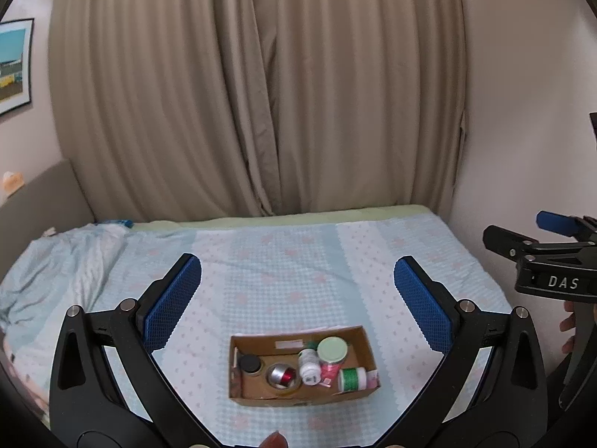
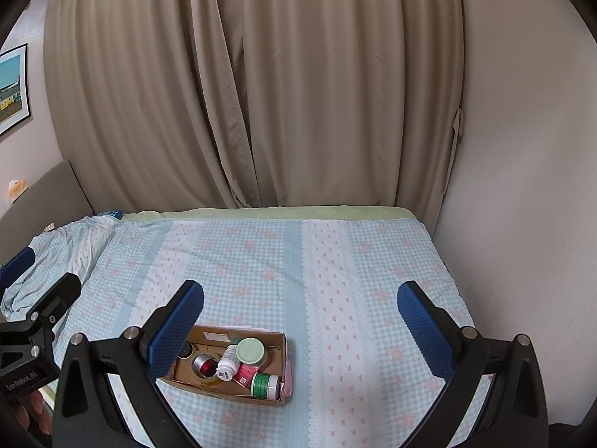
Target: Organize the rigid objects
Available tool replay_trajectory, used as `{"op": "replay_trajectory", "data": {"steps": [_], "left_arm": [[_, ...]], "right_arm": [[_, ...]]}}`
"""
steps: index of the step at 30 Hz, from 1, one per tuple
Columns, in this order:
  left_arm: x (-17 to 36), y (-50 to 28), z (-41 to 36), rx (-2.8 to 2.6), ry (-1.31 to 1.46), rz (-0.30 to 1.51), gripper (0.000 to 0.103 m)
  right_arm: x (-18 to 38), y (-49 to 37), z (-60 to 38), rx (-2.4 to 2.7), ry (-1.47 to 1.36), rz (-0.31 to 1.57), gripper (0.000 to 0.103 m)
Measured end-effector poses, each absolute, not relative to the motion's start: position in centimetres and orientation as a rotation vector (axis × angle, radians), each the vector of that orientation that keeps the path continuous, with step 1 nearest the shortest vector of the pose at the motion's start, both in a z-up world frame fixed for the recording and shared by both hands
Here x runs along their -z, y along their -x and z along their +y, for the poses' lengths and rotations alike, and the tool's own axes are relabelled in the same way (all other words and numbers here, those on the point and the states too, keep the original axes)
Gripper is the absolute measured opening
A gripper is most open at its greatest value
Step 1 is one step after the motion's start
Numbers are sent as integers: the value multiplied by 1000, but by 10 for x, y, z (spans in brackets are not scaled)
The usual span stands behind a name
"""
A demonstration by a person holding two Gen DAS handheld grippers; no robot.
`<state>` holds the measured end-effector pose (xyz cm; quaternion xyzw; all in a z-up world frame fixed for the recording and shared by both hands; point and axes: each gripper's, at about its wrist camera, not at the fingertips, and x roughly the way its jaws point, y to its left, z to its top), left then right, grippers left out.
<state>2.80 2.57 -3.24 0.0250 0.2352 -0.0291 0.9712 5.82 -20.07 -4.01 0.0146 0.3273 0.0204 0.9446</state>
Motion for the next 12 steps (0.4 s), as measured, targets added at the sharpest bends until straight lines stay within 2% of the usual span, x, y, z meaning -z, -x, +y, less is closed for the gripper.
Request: {"op": "replay_trajectory", "data": {"steps": [12], "left_arm": [[31, -24, 21, 16, -83, 427, 103]], "right_arm": [[40, -58, -198, -43, -37, 670, 103]]}}
